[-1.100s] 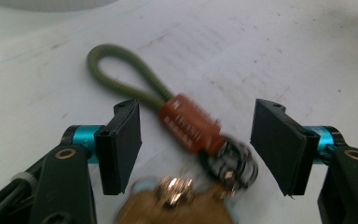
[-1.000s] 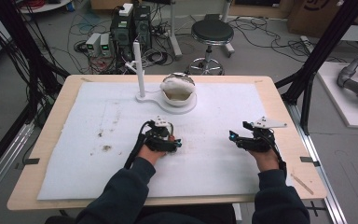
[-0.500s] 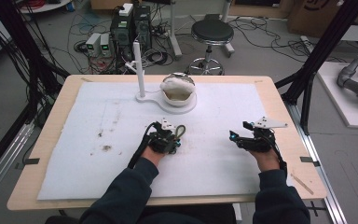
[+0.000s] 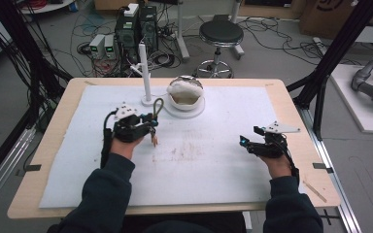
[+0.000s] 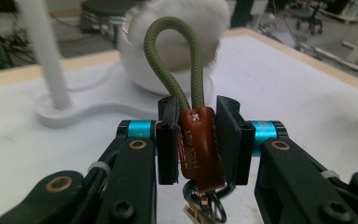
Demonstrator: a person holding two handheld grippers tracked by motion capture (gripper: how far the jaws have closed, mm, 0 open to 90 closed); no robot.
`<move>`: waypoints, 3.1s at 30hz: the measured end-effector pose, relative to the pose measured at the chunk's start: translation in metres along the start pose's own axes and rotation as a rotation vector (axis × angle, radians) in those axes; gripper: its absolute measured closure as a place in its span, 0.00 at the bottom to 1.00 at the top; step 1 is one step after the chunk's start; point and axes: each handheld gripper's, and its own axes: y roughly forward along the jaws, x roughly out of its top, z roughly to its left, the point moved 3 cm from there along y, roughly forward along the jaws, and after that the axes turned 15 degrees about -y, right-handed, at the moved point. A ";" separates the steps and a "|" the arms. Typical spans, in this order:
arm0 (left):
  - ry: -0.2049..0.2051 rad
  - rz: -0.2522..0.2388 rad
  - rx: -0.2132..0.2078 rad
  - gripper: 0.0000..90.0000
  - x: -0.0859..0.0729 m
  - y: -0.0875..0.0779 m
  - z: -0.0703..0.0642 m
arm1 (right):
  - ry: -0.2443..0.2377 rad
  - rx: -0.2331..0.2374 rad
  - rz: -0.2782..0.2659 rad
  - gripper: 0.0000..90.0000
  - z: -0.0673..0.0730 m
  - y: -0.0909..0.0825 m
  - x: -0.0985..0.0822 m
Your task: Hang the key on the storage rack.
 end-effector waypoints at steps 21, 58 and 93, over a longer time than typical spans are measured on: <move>0.024 -0.144 0.040 0.78 0.093 -0.013 0.036 | 0.016 -0.003 -0.002 0.31 -0.001 0.000 0.000; -0.068 0.000 0.097 0.33 0.063 0.032 0.068 | 0.019 -0.003 -0.002 0.31 -0.004 -0.002 -0.005; 0.051 -0.113 -0.009 0.24 -0.033 -0.055 0.059 | -0.004 -0.018 -0.038 0.23 -0.005 -0.004 -0.002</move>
